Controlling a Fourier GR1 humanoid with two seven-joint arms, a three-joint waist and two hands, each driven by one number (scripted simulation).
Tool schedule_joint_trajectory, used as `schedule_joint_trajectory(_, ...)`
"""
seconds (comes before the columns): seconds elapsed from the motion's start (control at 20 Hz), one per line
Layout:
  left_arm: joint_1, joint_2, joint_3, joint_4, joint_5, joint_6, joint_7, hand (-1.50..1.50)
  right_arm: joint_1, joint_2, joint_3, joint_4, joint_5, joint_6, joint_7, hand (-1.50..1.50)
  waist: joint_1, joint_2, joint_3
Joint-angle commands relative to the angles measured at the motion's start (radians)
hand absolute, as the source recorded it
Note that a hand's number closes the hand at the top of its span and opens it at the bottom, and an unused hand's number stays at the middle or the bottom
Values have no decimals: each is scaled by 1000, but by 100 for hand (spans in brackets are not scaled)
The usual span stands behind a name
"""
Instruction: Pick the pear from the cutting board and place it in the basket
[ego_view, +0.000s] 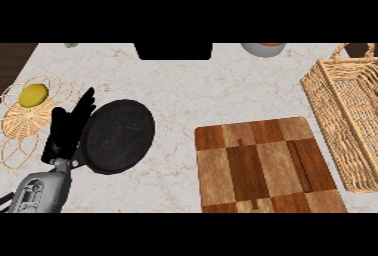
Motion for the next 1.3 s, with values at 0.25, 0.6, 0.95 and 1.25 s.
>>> schedule_joint_trajectory(0.25,-35,-39,-33,-8,-42,44,44,0,153,-143,-100,172,-30,-95,-326,150,5,1,1)
schedule_joint_trajectory(0.6,-32,-24,-8,54,-19,9,-28,0,312,-130,-146,208,-50,-177,-465,150,-2,0,0)
schedule_joint_trajectory(0.95,-10,4,17,25,1,-14,-23,0,259,-108,-161,402,-82,-198,-522,150,6,0,0)
schedule_joint_trajectory(1.25,-34,11,27,45,0,-16,-24,0,266,-53,-239,531,-146,-298,-565,-150,6,2,0)
